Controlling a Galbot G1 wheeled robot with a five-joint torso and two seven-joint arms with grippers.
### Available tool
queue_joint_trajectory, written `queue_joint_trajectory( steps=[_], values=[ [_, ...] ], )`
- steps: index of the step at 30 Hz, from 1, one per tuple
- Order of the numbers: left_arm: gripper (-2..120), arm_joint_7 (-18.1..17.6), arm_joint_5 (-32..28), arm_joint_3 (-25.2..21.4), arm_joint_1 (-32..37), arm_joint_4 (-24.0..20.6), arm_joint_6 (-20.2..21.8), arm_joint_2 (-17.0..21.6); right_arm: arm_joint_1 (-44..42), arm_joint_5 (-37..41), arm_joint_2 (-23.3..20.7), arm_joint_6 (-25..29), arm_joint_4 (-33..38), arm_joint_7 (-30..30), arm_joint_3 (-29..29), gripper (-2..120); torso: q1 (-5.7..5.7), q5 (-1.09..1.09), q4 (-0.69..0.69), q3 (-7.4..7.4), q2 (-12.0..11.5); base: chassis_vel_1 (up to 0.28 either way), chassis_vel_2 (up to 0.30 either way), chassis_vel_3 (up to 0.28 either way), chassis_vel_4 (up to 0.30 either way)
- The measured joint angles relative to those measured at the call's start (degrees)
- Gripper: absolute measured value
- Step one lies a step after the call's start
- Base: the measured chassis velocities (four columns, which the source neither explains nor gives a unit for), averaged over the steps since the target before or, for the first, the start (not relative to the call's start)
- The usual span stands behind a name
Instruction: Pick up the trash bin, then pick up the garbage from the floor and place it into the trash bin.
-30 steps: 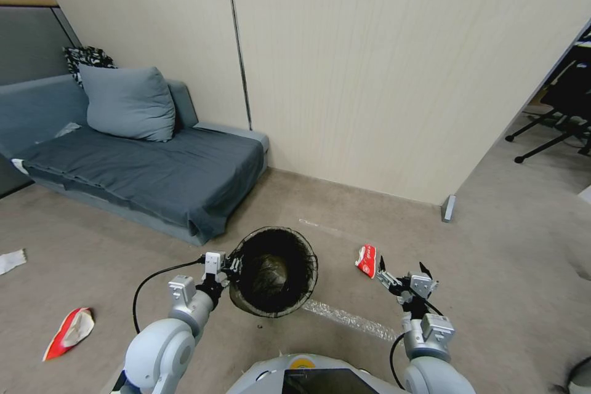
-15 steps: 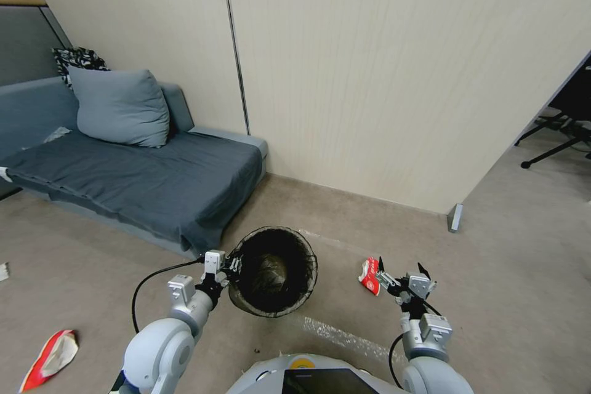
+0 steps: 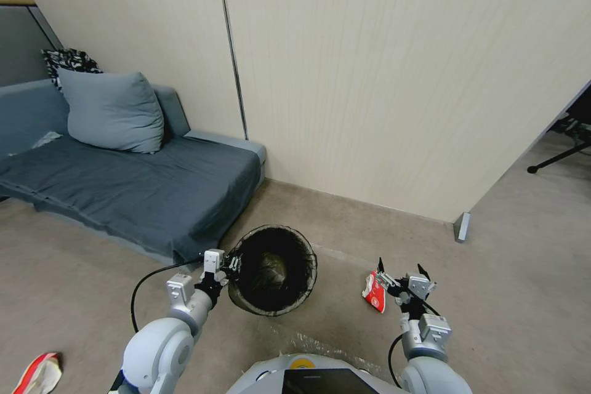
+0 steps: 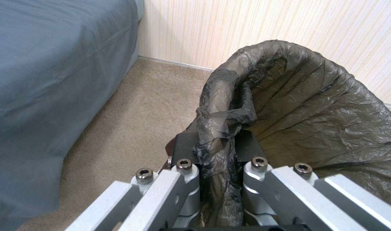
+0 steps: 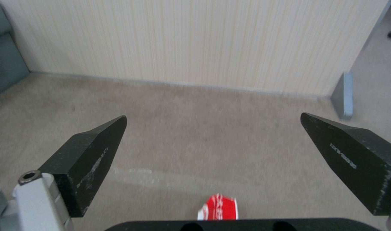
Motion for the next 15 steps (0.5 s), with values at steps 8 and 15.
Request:
queue_joint_trajectory(
  steps=[8,15],
  values=[
    [7,0.0,0.0,-0.3,0.4,-0.8,0.0,0.2,4.2,9.3,-6.0,-8.5,-2.8,3.2,0.0,100,0.00,0.01,-0.01,0.00,0.0,0.000,0.000,0.000,0.000],
    [7,0.0,0.0,-0.4,1.1,-1.8,0.0,0.2,9.1,17.6,-10.4,-12.4,-6.7,5.3,0.1,100,0.00,0.01,0.00,0.00,0.0,0.000,0.000,0.000,0.000]
  ],
)
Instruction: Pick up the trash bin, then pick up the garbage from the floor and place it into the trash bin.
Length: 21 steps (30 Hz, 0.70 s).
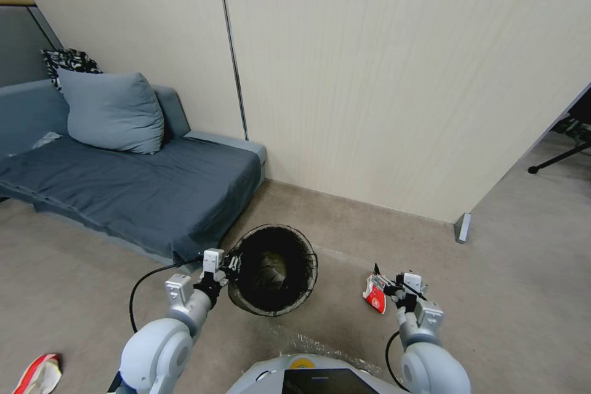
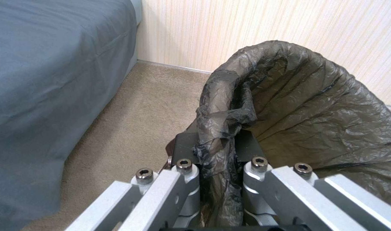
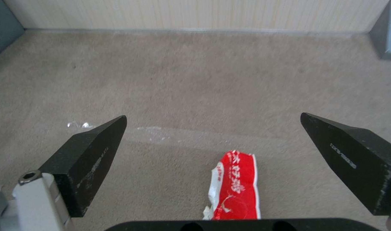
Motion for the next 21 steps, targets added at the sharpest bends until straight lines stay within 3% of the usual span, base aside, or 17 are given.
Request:
queue_joint_trajectory(
  steps=[7,9,21],
  values=[
    [7,-0.1,0.0,-0.1,0.6,-0.8,0.0,0.0,4.0,4.7,-2.4,-2.2,-5.0,1.0,-0.3,100,0.00,0.00,0.00,0.00,0.0,0.000,0.000,0.000,0.000],
    [7,-0.1,0.0,-0.2,1.1,-1.4,0.0,0.1,7.4,7.4,-3.8,-3.6,-9.4,1.2,-0.7,100,0.00,0.00,0.00,0.00,0.0,0.000,0.000,0.000,0.000],
    [7,-0.2,0.0,-0.4,1.5,-2.0,0.2,0.3,12.2,10.8,-4.0,-5.1,-17.5,1.9,-1.8,100,0.00,0.00,0.00,0.00,0.0,0.000,0.000,0.000,0.000]
  ],
)
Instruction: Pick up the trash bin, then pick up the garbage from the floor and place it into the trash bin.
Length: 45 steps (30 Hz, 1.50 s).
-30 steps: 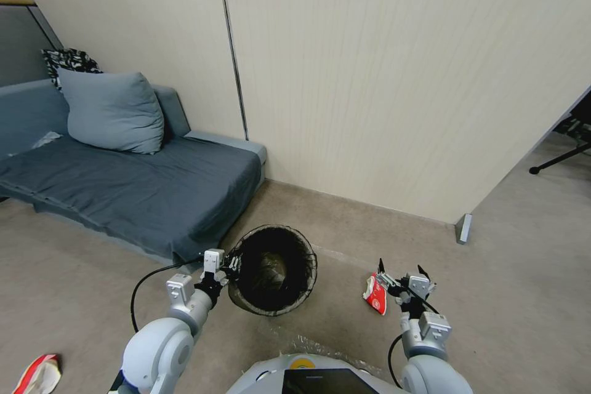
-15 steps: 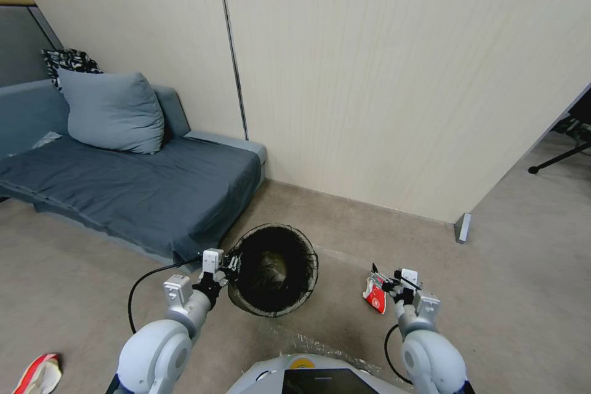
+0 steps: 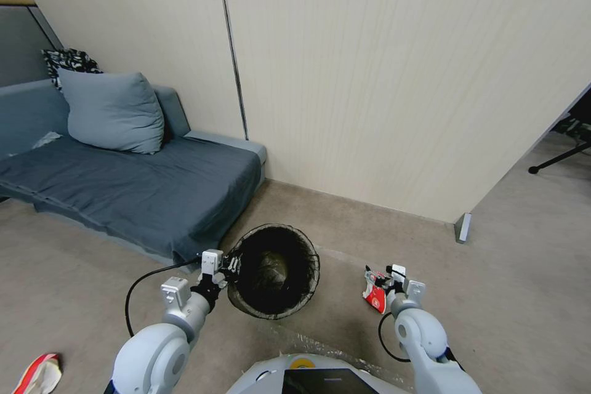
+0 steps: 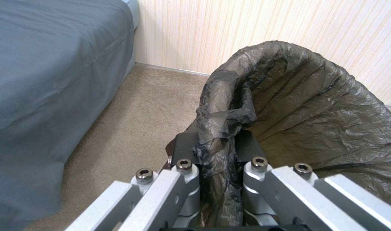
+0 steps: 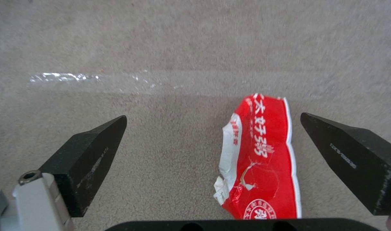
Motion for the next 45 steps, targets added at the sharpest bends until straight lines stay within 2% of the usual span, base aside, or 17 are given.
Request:
queue_joint_trajectory(
  steps=[13,39,42,43,45],
  values=[
    [7,0.0,0.0,0.1,0.0,-0.1,0.1,0.0,5.3,3.1,0.1,-0.4,-9.4,3.0,-1.0,100,0.00,-0.01,0.00,0.00,0.0,0.000,0.000,0.000,0.000],
    [7,0.1,-0.2,0.2,-0.2,-0.2,0.1,0.3,10.3,4.5,1.4,1.2,-20.5,4.6,-2.0,100,0.00,-0.01,0.00,0.00,0.0,0.000,0.000,0.000,0.000],
    [7,0.2,-0.3,0.2,-0.3,-0.2,0.1,0.3,10.4,3.9,1.4,1.6,-20.7,4.6,-2.2,86,0.00,-0.01,0.00,0.00,0.0,0.000,0.000,0.000,0.000],
    [7,0.2,-0.3,0.2,-0.3,-0.2,0.1,0.3,10.4,3.9,1.4,1.6,-20.7,4.6,-2.2,86,0.00,-0.01,0.00,0.00,0.0,0.000,0.000,0.000,0.000],
    [7,0.2,-0.3,0.1,-0.3,-0.1,0.1,0.3,10.6,3.4,1.6,2.1,-21.1,4.6,-2.4,78,0.00,-0.01,0.00,0.00,0.0,0.000,0.000,0.000,0.000]
  ],
)
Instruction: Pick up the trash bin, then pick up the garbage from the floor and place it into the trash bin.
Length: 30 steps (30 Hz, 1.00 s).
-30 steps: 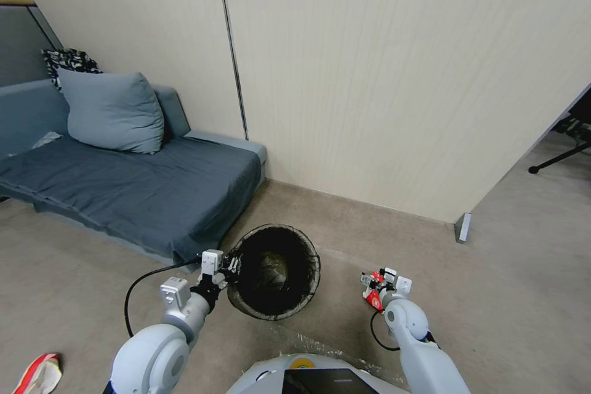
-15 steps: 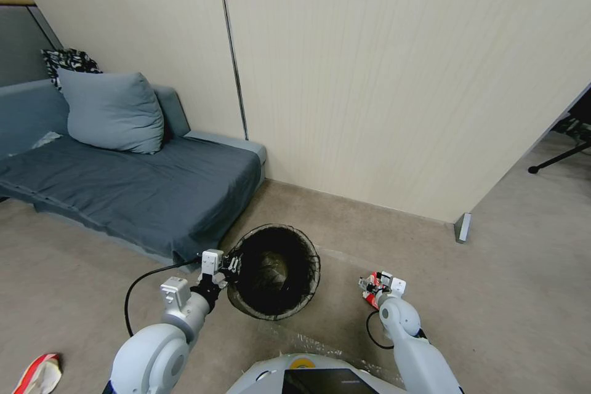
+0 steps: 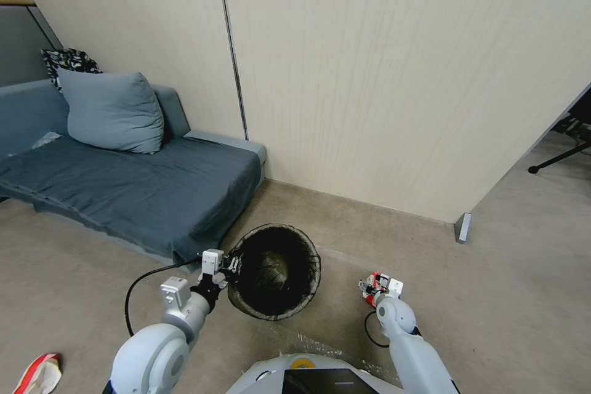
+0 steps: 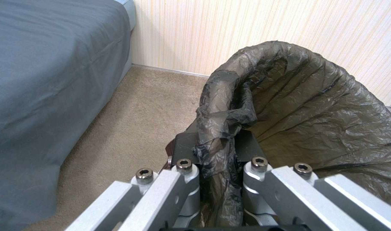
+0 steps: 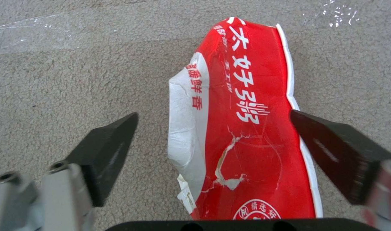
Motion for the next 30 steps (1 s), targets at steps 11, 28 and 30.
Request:
queue_joint_trajectory(
  steps=[11,28,30],
  values=[
    [7,0.0,-0.1,0.1,0.0,0.2,-0.1,-0.4,0.3,-1.1,0.5,3.0,-0.9,-0.2,-0.7,41,-0.01,0.00,0.00,0.00,0.0,0.000,0.000,0.000,0.000],
    [7,0.1,-0.2,0.2,-0.6,0.5,-0.1,-0.6,0.5,-1.0,0.4,3.4,-0.8,-0.5,-0.9,0,-0.01,0.00,0.00,0.00,0.0,0.000,0.000,0.000,0.000],
    [7,0.1,-0.2,0.2,-0.6,0.5,-0.1,-0.6,0.5,-1.0,0.4,3.4,-0.8,-0.5,-1.0,0,-0.01,0.00,0.00,0.00,0.0,0.000,0.000,0.000,0.000]
  ],
)
